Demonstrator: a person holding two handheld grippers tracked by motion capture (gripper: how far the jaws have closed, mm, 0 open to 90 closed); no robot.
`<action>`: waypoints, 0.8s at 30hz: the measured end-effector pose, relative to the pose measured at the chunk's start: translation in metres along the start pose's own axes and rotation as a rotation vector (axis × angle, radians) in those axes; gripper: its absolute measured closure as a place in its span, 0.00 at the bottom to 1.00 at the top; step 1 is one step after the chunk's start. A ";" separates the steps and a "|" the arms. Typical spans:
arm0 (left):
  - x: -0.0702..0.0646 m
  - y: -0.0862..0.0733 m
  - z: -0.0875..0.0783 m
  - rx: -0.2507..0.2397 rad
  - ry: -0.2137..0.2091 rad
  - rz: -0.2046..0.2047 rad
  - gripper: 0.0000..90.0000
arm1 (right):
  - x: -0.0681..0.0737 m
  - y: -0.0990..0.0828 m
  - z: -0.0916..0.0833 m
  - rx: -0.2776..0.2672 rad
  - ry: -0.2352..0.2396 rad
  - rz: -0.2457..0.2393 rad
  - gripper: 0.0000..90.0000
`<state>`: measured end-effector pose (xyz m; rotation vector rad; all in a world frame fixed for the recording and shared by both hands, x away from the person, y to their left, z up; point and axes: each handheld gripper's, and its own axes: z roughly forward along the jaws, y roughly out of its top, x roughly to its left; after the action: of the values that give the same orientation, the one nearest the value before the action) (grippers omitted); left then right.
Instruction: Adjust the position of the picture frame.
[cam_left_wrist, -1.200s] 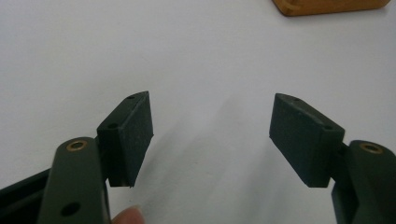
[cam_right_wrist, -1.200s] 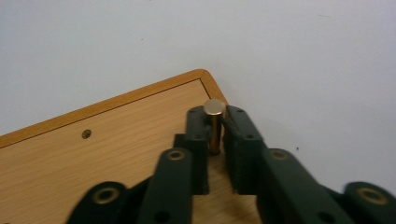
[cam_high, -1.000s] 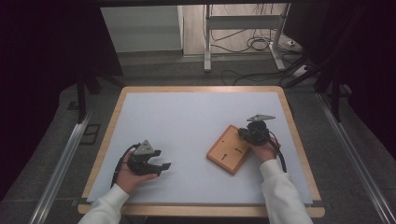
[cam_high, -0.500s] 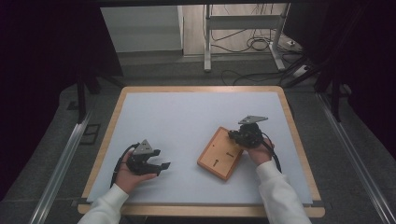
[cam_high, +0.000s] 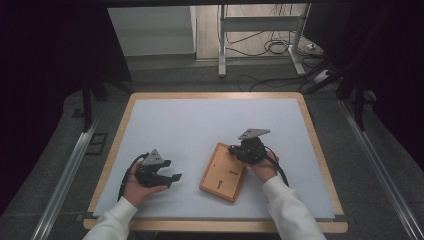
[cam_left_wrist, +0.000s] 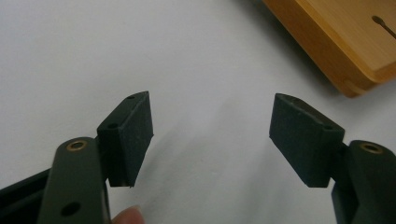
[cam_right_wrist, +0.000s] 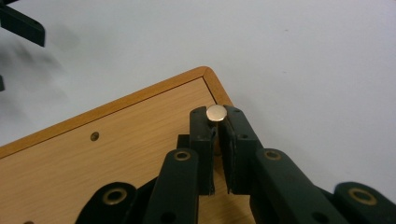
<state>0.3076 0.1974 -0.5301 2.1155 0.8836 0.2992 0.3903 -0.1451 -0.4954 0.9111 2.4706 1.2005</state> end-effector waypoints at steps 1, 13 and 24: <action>0.000 0.000 0.000 0.000 0.000 0.000 0.33 | 0.000 0.000 0.000 0.000 0.000 0.000 0.93; 0.000 0.000 0.001 0.003 0.001 0.002 0.33 | 0.025 0.008 0.018 0.000 0.034 -0.036 0.93; 0.000 0.000 0.000 0.002 0.002 0.002 0.33 | 0.029 0.006 0.032 0.037 0.029 -0.036 0.93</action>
<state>0.3077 0.1979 -0.5304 2.1182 0.8833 0.3020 0.3855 -0.1041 -0.5094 0.8614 2.5289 1.1675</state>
